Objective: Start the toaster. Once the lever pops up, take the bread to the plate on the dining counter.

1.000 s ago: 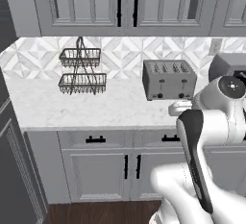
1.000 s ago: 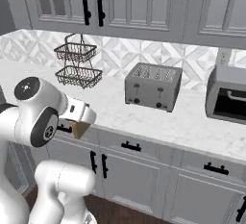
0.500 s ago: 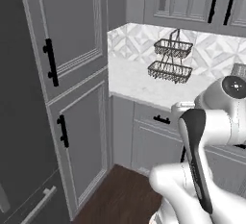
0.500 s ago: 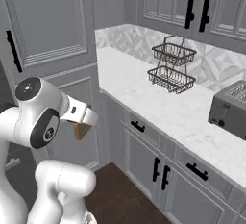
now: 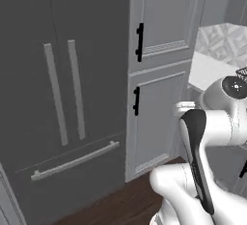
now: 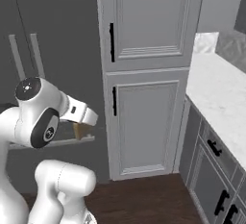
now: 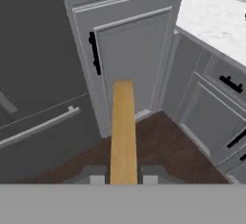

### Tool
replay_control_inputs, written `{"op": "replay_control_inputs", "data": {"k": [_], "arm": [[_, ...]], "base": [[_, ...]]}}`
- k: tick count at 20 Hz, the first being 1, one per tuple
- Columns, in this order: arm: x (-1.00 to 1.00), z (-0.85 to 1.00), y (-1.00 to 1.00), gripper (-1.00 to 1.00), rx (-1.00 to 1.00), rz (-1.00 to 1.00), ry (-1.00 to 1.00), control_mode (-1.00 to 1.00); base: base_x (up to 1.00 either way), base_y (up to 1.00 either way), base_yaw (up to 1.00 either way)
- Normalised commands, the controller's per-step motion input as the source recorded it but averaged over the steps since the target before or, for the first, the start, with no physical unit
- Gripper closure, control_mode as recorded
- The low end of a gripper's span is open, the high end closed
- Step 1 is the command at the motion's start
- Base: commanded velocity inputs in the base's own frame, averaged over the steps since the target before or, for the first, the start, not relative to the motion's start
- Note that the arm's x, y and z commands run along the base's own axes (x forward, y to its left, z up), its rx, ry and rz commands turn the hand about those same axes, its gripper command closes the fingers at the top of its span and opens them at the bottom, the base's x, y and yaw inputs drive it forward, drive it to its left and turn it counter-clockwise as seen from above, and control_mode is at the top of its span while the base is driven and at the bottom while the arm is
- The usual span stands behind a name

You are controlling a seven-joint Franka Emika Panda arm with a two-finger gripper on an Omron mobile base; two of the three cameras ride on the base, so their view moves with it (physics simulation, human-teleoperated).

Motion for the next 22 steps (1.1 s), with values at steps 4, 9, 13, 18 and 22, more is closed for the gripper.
{"op": "replay_control_inputs", "data": {"k": [4,9,13,18,22], "arm": [[0.0,0.0,0.0,1.0,0.0,0.0,0.0,1.0],[0.0,0.0,0.0,1.0,0.0,0.0,0.0,1.0],[0.0,0.0,0.0,1.0,0.0,0.0,0.0,1.0],[0.0,0.0,0.0,1.0,0.0,0.0,0.0,1.0],[0.0,0.0,0.0,1.0,0.0,0.0,0.0,1.0]], "base": [[-0.36,0.23,0.95],[-0.06,0.72,0.92],[0.0,0.45,0.94],[-0.01,0.04,1.0],[-0.06,0.0,0.98]]}}
